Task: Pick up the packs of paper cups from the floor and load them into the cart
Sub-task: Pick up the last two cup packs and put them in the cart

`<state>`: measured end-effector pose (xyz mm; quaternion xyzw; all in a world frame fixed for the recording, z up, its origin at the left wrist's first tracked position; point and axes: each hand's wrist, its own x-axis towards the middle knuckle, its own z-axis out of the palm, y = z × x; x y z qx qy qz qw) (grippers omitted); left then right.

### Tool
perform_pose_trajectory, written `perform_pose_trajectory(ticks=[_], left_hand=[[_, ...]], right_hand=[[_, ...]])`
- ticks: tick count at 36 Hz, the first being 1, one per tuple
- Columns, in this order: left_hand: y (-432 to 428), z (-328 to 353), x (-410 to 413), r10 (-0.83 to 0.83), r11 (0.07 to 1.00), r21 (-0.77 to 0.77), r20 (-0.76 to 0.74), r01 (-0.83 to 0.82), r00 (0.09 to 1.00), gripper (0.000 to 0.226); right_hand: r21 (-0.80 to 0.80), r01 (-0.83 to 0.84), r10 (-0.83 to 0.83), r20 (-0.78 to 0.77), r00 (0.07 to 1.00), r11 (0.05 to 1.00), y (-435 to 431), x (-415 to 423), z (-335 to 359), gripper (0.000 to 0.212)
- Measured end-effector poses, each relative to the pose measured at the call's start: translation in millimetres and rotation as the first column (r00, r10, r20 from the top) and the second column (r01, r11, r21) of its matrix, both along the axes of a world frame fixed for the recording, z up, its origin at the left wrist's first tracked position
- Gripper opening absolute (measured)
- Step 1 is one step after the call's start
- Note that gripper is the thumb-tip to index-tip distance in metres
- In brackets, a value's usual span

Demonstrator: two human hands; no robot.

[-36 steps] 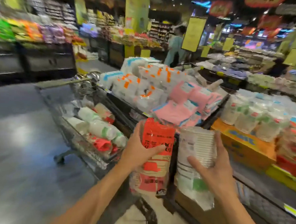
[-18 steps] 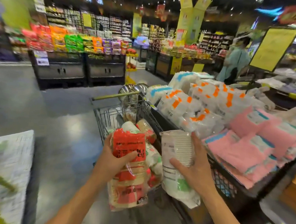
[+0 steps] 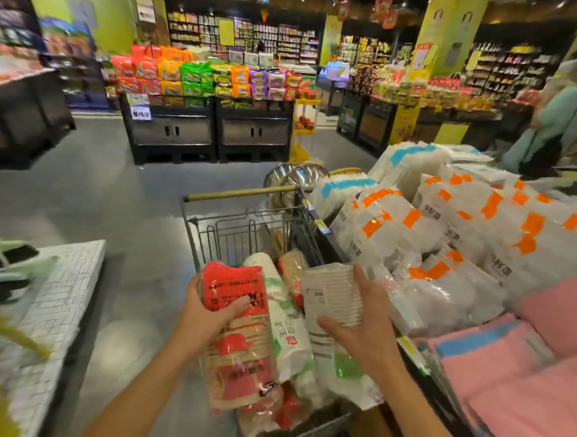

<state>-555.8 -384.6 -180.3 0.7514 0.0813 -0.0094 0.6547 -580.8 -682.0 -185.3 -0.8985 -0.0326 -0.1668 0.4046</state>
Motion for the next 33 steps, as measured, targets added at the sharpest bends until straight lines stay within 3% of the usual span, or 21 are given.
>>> perform_pose_trajectory(ticks=[14, 26, 33], left_hand=[[10, -78, 112, 0.007, 0.999, -0.039, -0.216, -0.016, 0.976, 0.093], [9, -147, 154, 0.031, 0.998, -0.036, -0.383, -0.048, 0.923, 0.124], [-19, -174, 159, 0.159, 0.987, 0.089, -0.438, -0.133, 0.885, 0.109]], right_hand=[[-0.094, -0.042, 0.012, -0.296, 0.955, 0.995, 11, 123, -53, 0.117], [-0.179, -0.060, -0.028, -0.452, 0.892, 0.982, 21, 181, -80, 0.114], [-0.193, -0.143, 0.008, -0.569, 0.822, 0.971, 8, 215, -117, 0.117]])
